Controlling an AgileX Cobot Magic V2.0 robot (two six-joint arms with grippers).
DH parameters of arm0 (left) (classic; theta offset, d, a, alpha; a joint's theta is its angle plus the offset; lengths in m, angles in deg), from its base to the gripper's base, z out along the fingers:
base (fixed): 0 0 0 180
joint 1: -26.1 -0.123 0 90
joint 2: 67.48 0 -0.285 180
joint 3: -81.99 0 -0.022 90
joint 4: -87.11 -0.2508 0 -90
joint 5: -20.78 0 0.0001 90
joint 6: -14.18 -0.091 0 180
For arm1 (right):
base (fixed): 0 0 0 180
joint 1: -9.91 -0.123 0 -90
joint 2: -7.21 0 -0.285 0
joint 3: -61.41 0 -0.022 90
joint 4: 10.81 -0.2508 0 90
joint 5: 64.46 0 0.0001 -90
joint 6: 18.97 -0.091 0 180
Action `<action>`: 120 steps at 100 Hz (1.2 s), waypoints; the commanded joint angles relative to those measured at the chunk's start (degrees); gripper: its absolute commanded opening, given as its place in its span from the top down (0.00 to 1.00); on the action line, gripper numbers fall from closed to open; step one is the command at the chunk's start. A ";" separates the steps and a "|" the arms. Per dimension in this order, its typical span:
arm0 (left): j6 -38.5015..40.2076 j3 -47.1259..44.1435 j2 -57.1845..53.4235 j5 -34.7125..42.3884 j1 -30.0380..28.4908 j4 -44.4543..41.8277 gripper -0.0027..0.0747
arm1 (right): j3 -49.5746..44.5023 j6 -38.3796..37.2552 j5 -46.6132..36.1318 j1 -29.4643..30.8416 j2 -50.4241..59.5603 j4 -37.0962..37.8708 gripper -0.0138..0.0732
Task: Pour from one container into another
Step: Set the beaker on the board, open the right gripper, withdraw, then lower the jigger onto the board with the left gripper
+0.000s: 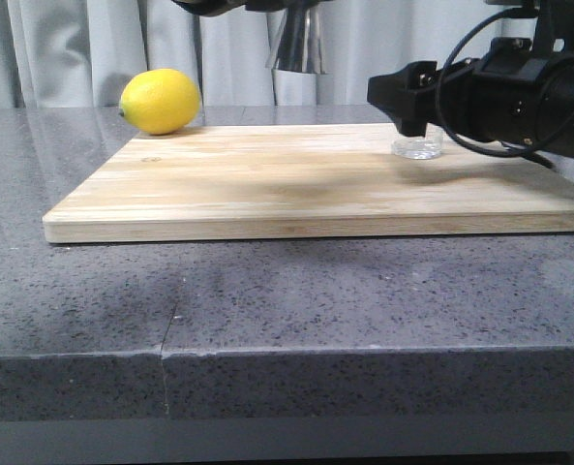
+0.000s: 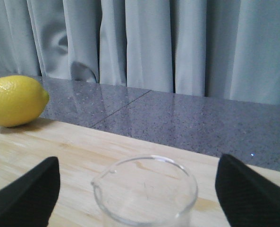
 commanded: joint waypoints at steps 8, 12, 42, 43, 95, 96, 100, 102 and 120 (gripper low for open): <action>-0.15 1.63 -2.50 6.08 -0.59 -0.08 0.98 | 0.82 0.09 -8.27 0.23 6.11 -0.81 0.14; -0.15 1.63 -2.12 6.61 -0.74 -0.08 0.98 | 0.82 0.09 -8.81 0.23 7.11 -0.93 0.14; -0.15 1.63 4.42 12.65 -3.70 -0.08 0.98 | 0.82 0.09 -10.19 0.23 19.07 -1.18 0.14; -0.15 1.63 4.77 12.85 -3.84 -0.08 0.98 | 0.82 0.09 -10.19 0.23 19.35 -1.18 0.14; -0.03 -2.72 12.38 29.20 -7.37 1.53 0.98 | 0.82 0.09 -9.43 0.23 28.30 -1.53 0.15; 0.11 -2.95 12.38 30.12 -7.51 1.67 0.98 | 0.82 0.09 -9.43 0.23 28.30 -1.64 0.15; 0.61 -4.24 12.38 32.13 -7.68 2.78 0.98 | 0.82 0.09 -9.43 0.23 28.30 -1.64 0.15; 1.01 -4.84 12.38 32.93 -7.99 3.27 0.98 | 0.82 0.09 -9.43 0.23 28.30 -1.64 0.15; 1.91 -8.35 12.38 34.32 -9.67 3.46 0.98 | 0.82 0.09 -9.43 0.23 28.30 -1.78 0.15</action>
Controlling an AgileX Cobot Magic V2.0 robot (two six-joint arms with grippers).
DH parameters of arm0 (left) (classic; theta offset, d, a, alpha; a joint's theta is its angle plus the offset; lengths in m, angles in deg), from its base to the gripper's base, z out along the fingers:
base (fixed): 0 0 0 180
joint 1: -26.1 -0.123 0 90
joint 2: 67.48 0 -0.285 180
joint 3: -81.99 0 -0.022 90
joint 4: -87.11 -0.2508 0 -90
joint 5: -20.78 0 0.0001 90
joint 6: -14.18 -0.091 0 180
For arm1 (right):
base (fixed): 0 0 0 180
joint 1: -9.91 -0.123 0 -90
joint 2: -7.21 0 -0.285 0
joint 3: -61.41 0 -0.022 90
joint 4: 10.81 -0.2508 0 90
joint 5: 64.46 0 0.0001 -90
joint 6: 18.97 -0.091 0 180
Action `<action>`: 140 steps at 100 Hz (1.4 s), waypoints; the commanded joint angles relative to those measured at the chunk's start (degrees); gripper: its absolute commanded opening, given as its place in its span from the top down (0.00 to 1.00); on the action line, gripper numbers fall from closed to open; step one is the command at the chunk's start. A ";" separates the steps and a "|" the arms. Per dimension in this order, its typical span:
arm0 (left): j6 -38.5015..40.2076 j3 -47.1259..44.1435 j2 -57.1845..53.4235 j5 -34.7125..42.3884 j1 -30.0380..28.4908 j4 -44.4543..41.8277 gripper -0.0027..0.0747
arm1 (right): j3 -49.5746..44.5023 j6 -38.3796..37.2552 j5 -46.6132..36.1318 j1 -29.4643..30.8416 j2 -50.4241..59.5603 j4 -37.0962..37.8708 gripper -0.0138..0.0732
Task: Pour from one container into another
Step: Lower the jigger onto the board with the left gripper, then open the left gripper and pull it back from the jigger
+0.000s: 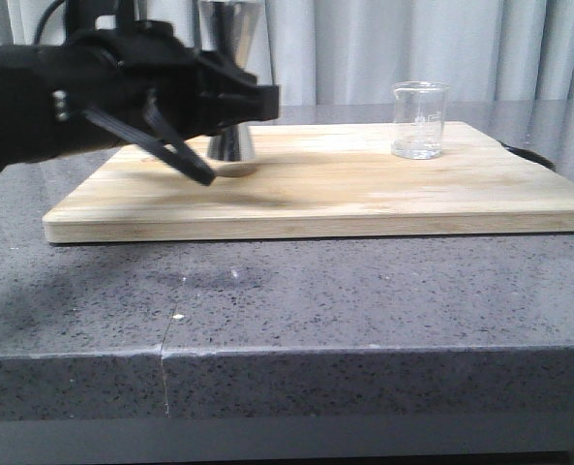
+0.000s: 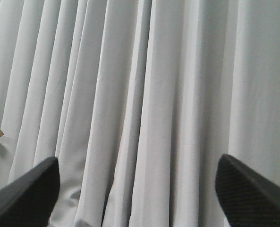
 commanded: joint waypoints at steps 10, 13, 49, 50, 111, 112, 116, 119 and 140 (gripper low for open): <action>0.90 -1.30 -2.46 8.34 -0.66 0.46 0.98 | 1.15 0.09 -7.82 0.23 1.87 -1.37 0.15; 0.90 -1.54 -2.46 8.98 -0.66 0.46 0.98 | 1.15 0.09 -7.82 0.23 1.87 -1.45 0.15; 0.90 -2.01 0.92 9.12 -0.66 0.46 0.98 | 1.15 0.09 -7.82 0.23 1.87 -1.45 0.15; 0.90 -2.01 0.93 9.12 -0.66 0.46 0.98 | 1.15 0.09 -7.82 0.23 1.87 -1.45 0.15; 0.90 -2.01 1.75 15.08 -0.66 -3.07 0.84 | 1.15 0.09 -7.82 0.23 1.87 -1.45 0.15; 0.90 -2.01 1.75 15.08 -0.66 -3.07 0.83 | 1.15 0.09 -7.82 0.23 1.87 -1.45 0.15; 0.90 -2.01 1.75 15.08 -0.66 -3.07 0.79 | 1.15 0.09 -7.93 0.23 1.87 -1.45 0.15; 0.90 -2.01 1.75 15.08 -0.66 -3.07 0.76 | 1.15 0.09 -8.01 0.23 1.87 -1.45 0.15; 0.90 -2.01 1.75 15.08 -0.66 -3.07 0.59 | 1.15 0.09 -8.14 0.23 1.87 -1.45 0.15</action>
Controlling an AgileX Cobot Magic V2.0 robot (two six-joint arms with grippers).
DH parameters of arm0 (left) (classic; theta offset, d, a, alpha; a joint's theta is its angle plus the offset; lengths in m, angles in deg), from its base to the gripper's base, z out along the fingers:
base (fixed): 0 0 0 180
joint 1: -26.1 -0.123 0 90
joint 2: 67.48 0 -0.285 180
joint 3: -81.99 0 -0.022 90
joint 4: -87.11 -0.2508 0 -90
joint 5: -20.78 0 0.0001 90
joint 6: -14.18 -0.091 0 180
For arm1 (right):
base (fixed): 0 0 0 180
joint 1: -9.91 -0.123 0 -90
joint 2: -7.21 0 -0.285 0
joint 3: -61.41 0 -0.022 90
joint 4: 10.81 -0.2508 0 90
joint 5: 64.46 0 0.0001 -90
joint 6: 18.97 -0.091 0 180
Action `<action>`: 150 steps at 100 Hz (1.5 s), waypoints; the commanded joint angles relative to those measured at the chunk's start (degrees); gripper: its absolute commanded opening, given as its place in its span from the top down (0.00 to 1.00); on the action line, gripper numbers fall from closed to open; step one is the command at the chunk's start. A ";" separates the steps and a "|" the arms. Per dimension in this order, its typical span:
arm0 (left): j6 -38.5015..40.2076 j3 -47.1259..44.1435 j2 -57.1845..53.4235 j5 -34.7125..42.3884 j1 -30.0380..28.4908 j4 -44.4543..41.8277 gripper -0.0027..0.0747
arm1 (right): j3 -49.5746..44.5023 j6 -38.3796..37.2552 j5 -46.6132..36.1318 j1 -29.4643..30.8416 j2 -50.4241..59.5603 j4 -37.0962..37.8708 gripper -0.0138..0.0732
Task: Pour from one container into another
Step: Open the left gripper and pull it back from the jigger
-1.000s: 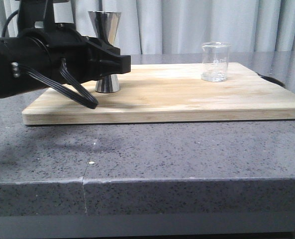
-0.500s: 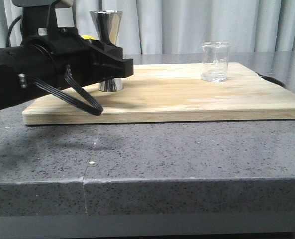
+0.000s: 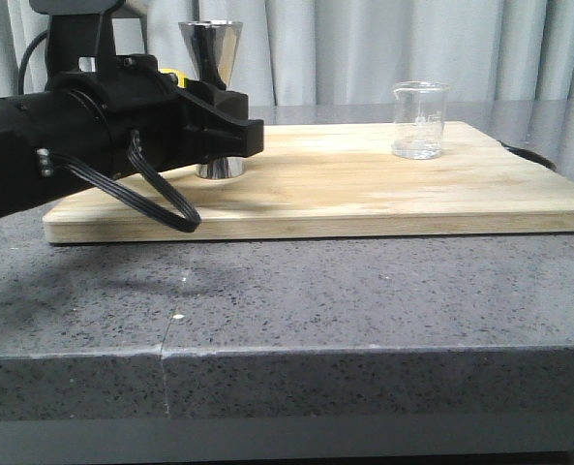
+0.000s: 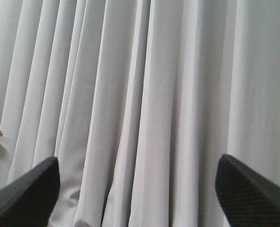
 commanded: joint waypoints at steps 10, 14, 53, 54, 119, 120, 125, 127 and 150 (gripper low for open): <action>0.22 0.84 -2.13 4.57 -0.03 -0.35 0.54 | 1.17 0.09 -8.14 0.23 1.87 -1.28 0.15; 0.22 0.84 -2.13 4.72 -0.03 -0.35 0.52 | 1.17 0.09 -8.14 0.23 1.87 -1.28 0.15; -0.68 0.84 -2.13 5.99 -0.03 2.86 0.35 | 1.17 0.09 -8.25 0.23 1.87 -1.41 0.15; -0.68 0.84 -2.13 5.99 -0.03 2.86 0.35 | 1.17 0.09 -8.25 0.23 1.87 -1.41 0.15; -0.05 -11.27 -14.58 6.25 1.27 1.90 0.35 | 1.17 0.09 -8.25 0.23 1.87 -2.56 0.15; -0.05 -11.54 -15.11 6.25 1.30 1.68 0.35 | 1.17 0.09 -8.25 0.23 1.87 -2.56 0.15; -0.05 -12.44 -17.05 6.25 2.12 1.64 0.35 | 1.17 0.09 -8.25 0.23 1.87 -2.56 0.15; -0.05 -12.84 -17.97 6.25 2.53 1.64 0.35 | 1.17 0.09 -8.13 0.23 1.87 -2.67 0.15; -2.61 -15.45 -30.99 3.40 3.82 3.36 0.35 | 1.17 0.44 -1.95 2.69 4.51 -4.54 0.15</action>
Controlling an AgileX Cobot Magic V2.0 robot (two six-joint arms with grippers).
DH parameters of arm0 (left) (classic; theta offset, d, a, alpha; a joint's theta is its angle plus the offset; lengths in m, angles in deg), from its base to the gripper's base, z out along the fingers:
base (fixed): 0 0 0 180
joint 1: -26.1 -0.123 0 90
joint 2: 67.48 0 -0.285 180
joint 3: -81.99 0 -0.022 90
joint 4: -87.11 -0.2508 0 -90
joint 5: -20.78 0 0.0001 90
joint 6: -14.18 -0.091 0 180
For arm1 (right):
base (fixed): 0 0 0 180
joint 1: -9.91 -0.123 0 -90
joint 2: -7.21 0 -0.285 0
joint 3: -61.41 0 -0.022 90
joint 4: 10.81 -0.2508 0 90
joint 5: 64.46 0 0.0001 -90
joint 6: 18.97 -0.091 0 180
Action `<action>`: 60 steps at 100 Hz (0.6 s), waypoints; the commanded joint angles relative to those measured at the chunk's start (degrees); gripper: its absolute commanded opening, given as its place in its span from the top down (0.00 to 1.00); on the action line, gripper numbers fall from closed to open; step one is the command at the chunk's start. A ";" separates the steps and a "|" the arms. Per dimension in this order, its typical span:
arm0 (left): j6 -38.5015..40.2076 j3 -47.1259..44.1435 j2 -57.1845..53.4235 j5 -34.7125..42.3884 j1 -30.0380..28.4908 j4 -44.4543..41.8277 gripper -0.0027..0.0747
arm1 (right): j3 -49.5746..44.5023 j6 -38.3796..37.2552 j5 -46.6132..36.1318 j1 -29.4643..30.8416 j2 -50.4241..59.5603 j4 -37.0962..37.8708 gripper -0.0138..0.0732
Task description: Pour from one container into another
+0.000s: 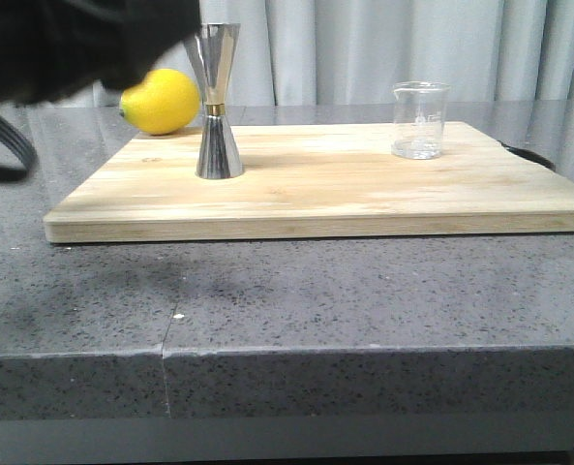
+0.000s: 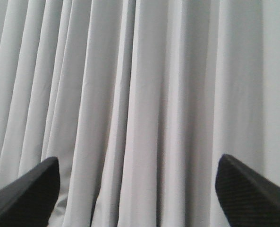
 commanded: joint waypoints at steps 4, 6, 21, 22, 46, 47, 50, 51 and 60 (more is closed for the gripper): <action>-4.13 0.76 -8.95 1.17 0.47 3.63 0.35 | 1.17 1.24 -0.06 2.69 5.34 -2.00 0.15; -5.53 0.76 -10.54 0.40 0.47 4.81 0.35 | 1.17 1.24 1.41 3.13 6.29 -2.23 0.15; -14.07 1.79 -24.17 -6.32 0.47 14.70 0.35 | 1.17 1.48 16.10 6.36 15.37 -3.33 0.15; -15.19 1.93 -24.82 -7.41 0.47 15.73 0.35 | 1.17 1.95 16.83 6.62 16.34 -3.33 0.15; -34.46 8.92 -44.25 -24.04 0.47 32.32 0.45 | 1.17 9.71 37.51 7.58 32.71 -3.33 0.15; -34.78 9.05 -44.68 -24.30 0.47 32.49 0.46 | 1.17 9.71 38.64 7.58 33.18 -3.33 0.15; -35.87 9.58 -46.34 -25.21 0.47 32.88 0.49 | 1.17 9.71 40.92 7.58 35.48 -3.33 0.15; -36.05 9.68 -46.74 -25.45 0.47 32.88 0.50 | 1.17 9.71 42.06 7.58 35.93 -3.33 0.15; -38.09 10.46 -51.58 -28.56 0.47 32.88 0.63 | 1.17 9.71 49.67 7.58 41.58 -3.33 0.15</action>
